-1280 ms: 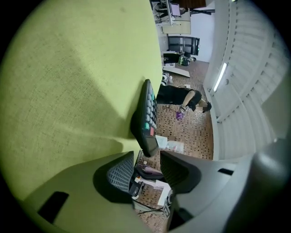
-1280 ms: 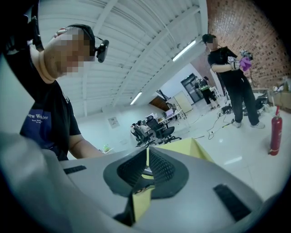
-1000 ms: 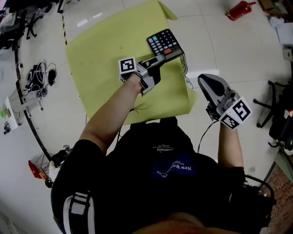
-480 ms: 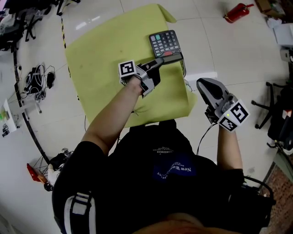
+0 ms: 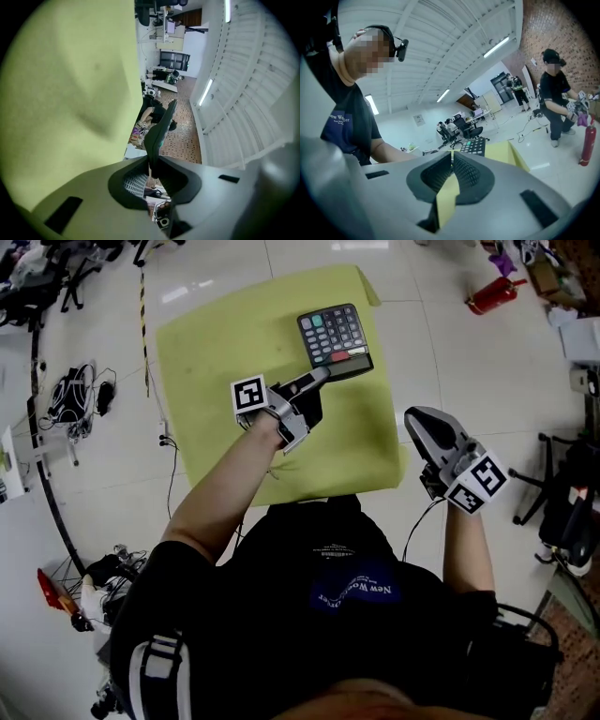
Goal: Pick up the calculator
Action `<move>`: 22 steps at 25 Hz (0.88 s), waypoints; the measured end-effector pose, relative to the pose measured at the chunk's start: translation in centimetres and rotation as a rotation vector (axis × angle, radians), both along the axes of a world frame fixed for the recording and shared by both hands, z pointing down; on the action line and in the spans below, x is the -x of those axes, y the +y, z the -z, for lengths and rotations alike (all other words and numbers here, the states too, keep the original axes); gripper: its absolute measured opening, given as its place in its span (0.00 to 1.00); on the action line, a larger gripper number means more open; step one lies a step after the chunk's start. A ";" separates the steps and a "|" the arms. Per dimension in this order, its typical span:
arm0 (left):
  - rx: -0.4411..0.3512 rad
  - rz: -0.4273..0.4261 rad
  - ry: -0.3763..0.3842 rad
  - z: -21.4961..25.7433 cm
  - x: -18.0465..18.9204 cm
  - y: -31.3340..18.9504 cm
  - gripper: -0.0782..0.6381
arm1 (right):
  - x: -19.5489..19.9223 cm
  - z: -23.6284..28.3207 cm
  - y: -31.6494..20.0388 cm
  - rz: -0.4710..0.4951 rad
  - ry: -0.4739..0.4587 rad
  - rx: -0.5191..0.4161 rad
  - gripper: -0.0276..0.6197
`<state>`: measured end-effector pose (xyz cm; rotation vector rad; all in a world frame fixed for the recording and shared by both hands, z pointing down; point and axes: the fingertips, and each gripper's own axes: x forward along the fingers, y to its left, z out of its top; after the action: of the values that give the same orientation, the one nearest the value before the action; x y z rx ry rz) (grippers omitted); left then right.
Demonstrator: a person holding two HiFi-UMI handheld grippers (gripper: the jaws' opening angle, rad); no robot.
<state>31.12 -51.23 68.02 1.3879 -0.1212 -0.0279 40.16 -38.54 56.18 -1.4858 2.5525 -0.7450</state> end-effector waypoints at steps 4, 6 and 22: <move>-0.096 0.053 0.040 5.0 4.4 -2.7 0.19 | 3.3 2.0 -2.4 0.034 0.036 -0.019 0.03; -0.139 0.081 0.059 7.5 7.1 -4.0 0.19 | 5.1 3.0 -3.8 0.048 0.051 -0.030 0.03; -0.415 0.350 0.059 23.0 35.8 -6.2 0.19 | 22.8 12.8 -10.1 0.176 0.147 -0.111 0.03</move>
<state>-4.69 -57.40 44.99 1.7633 -0.3226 -0.4047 17.35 -48.66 43.39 -1.3430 2.8112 -0.5199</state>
